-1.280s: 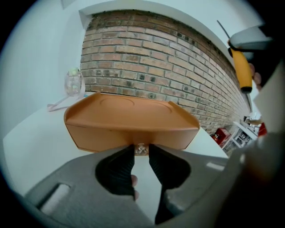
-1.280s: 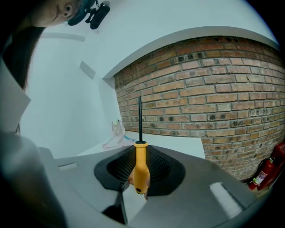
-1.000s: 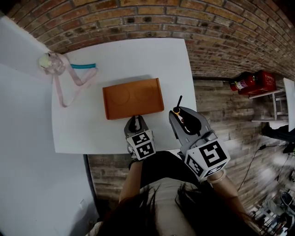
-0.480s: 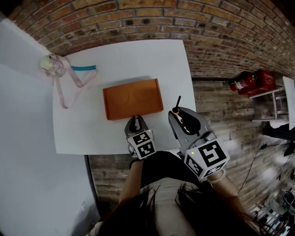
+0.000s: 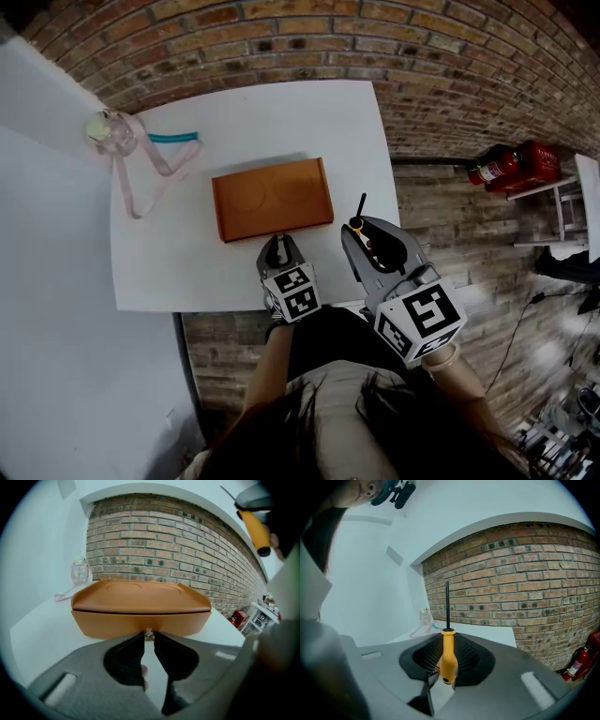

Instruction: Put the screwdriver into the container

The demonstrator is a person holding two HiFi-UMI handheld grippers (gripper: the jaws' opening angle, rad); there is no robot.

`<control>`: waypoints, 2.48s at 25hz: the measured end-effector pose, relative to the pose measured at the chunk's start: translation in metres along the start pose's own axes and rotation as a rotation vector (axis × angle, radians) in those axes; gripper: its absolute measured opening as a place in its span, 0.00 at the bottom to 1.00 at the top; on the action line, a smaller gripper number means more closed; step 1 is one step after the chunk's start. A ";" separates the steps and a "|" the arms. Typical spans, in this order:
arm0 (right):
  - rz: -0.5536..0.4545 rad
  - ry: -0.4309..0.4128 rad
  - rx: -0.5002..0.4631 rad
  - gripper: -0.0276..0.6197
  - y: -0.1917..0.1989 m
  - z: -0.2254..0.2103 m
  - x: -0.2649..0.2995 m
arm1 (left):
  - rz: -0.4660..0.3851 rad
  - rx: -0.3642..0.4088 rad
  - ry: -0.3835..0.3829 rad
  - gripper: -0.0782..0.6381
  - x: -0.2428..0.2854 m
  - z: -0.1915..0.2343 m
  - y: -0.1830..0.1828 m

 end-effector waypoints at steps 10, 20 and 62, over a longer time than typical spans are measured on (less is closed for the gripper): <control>-0.001 -0.021 -0.011 0.16 -0.001 0.014 -0.003 | 0.002 0.008 0.008 0.20 -0.014 -0.003 0.006; -0.006 -0.033 -0.016 0.16 0.000 0.022 -0.010 | 0.002 0.011 0.007 0.20 -0.024 -0.004 0.013; -0.018 -0.046 0.010 0.16 0.003 0.026 -0.018 | 0.030 0.008 0.001 0.20 -0.057 -0.010 0.037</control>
Point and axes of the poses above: the fingertips, and each gripper's own axes: x forward along the fingers, z to its left, y out of its underside, the point moved 1 cm from there along -x, backward along the fingers, and after that the axes turned 8 degrees about -z, right-handed, at the moved point
